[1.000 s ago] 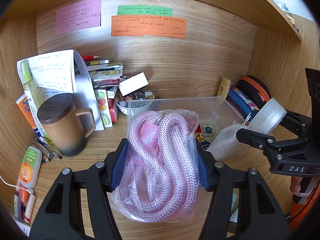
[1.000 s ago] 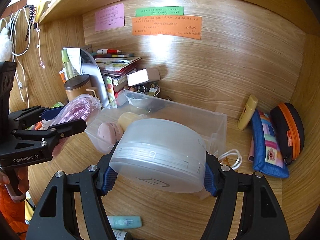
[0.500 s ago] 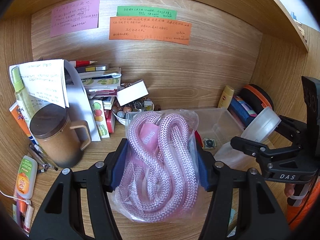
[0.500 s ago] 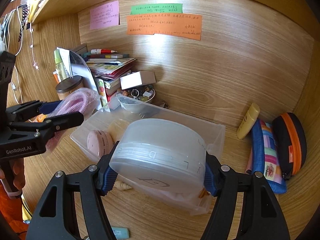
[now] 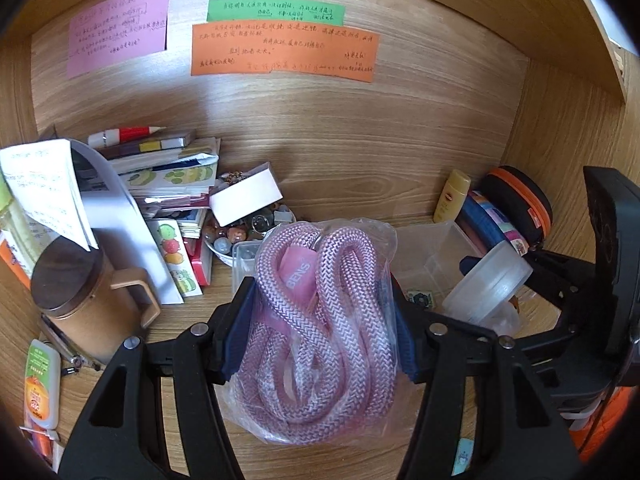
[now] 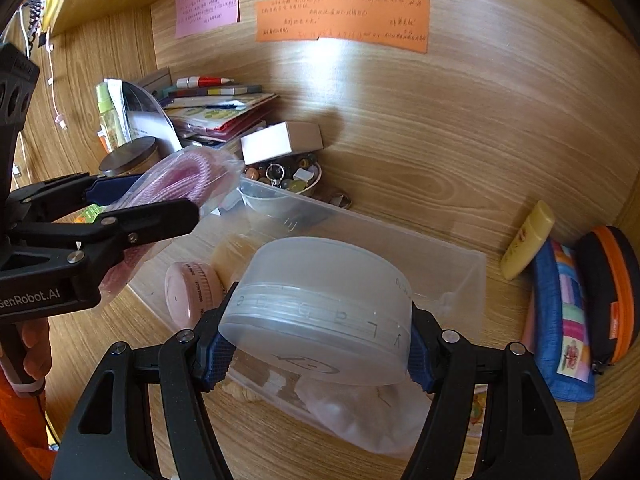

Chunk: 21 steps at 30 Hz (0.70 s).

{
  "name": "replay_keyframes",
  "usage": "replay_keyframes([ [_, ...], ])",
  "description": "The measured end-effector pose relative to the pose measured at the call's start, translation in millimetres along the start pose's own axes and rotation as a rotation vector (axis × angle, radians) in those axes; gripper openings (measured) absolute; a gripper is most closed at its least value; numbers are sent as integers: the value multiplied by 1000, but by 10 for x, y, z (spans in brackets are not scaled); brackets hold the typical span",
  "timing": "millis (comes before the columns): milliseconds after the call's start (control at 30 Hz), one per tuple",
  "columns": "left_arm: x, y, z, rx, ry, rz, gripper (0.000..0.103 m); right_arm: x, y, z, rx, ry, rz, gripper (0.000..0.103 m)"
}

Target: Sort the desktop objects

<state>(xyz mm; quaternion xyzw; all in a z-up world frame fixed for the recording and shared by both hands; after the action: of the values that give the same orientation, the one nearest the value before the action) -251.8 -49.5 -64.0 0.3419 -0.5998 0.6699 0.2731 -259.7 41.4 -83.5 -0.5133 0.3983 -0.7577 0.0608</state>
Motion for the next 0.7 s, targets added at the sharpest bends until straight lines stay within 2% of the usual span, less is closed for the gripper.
replay_keyframes([
  [700, -136, 467, -20, 13, 7, 102, 60, -127, 429, -194, 25, 59, 93, 66],
])
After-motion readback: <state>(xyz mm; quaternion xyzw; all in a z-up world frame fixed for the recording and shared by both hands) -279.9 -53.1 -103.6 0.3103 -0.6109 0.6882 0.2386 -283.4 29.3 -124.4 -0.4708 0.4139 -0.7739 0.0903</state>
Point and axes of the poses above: each gripper's, at about its wrist camera, not at the fingertips, and y roughly the way its jaws point, z to its left, x to its top, the point moved 8 cm from there along y, roughly the way its jaws point, and after that the axes turned 15 degrees about x, right-handed, at the moved point
